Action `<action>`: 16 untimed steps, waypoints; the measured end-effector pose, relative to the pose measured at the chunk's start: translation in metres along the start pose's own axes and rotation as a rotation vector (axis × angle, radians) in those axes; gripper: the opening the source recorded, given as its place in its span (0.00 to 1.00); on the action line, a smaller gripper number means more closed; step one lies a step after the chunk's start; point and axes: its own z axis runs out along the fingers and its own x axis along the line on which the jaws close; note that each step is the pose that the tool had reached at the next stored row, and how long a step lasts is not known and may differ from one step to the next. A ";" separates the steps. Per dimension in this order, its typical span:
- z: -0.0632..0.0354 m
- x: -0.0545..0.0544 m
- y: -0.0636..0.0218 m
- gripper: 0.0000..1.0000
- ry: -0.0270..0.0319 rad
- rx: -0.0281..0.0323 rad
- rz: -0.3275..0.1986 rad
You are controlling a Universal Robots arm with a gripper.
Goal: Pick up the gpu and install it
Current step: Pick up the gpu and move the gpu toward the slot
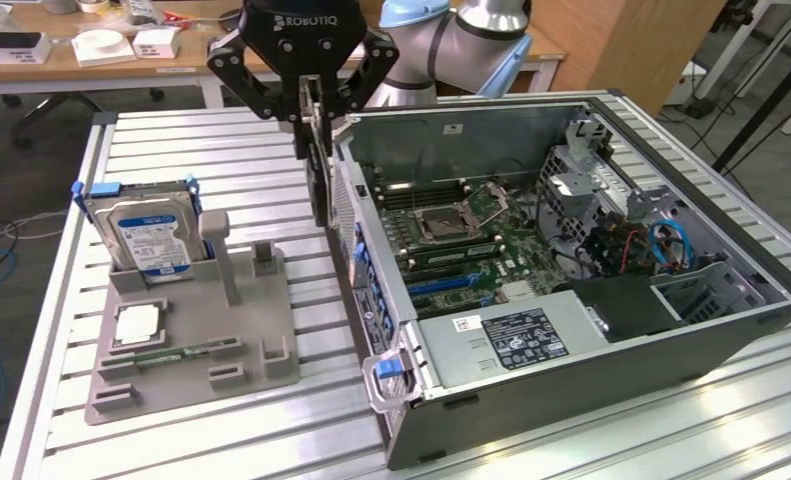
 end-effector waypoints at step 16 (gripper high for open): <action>0.0004 -0.009 0.0003 0.26 0.0000 0.0000 0.000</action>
